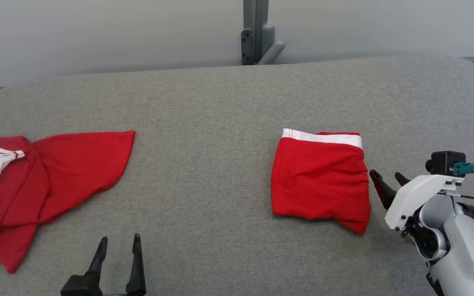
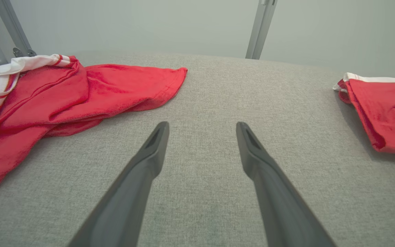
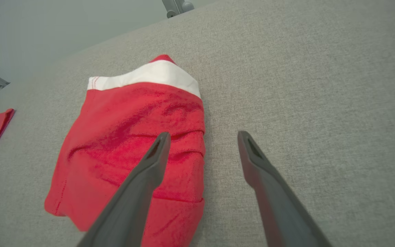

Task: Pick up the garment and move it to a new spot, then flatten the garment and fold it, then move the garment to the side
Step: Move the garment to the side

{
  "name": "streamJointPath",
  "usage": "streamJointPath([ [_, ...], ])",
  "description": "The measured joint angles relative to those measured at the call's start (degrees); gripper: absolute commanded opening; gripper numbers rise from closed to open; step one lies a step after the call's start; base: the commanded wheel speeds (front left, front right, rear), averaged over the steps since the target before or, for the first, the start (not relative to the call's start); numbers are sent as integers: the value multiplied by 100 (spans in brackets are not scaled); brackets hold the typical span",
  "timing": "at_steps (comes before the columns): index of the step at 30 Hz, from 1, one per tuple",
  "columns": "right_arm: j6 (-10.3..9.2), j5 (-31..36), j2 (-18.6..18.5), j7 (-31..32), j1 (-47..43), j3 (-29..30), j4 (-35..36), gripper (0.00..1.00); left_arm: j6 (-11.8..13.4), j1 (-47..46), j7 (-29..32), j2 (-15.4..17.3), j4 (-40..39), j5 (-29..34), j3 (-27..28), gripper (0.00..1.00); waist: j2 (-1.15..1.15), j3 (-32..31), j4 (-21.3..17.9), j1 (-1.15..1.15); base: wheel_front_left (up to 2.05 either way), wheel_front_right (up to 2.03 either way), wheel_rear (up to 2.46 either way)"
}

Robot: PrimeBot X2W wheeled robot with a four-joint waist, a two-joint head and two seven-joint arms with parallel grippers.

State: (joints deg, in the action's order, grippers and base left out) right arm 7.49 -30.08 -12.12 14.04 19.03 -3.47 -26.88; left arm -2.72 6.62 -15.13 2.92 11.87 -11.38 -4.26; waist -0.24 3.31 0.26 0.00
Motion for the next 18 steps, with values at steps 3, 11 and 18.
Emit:
streamJointPath([
  [3,0,-9,93,222,138,22,-330,100,22,-42,0,1,18,-20,-8,100,0,142,125,0,0,0,0],
  [11,-1,-15,345,233,311,-36,-945,0,82,-156,0,-1,-5,-68,-32,100,0,436,358,0,0,0,0],
  [18,0,-458,435,-34,542,-372,-903,0,74,-237,0,-1,-134,-42,3,100,0,611,138,0,0,0,0],
])
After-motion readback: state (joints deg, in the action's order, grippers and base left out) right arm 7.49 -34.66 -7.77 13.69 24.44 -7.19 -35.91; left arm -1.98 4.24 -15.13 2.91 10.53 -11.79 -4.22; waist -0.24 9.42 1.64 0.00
